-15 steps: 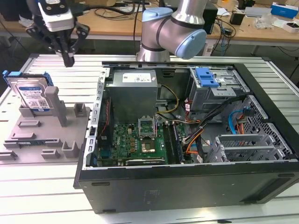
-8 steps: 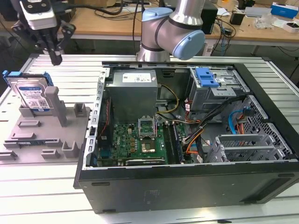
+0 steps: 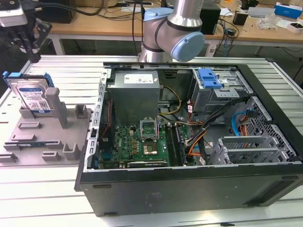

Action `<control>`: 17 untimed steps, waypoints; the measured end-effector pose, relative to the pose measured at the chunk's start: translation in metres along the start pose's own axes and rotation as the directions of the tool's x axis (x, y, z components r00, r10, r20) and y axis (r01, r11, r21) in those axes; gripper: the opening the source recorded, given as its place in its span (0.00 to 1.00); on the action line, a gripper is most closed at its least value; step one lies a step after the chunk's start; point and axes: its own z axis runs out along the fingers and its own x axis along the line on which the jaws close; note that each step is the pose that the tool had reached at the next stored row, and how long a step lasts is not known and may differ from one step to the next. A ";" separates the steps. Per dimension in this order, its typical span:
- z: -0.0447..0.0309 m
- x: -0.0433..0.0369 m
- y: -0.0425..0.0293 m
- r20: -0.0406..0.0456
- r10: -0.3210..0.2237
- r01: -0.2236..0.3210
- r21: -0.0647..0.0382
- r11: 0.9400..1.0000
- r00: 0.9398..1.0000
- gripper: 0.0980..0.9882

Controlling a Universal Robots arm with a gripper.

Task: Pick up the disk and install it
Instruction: 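Reach for the disk, then pick up the disk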

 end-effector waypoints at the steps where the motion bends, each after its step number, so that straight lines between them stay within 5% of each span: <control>1: 0.0002 0.0021 0.0005 -0.001 0.000 0.000 0.000 1.000 1.000 0.01; 17: 0.0002 0.0024 0.0004 -0.003 -0.002 0.002 0.000 1.000 1.000 0.01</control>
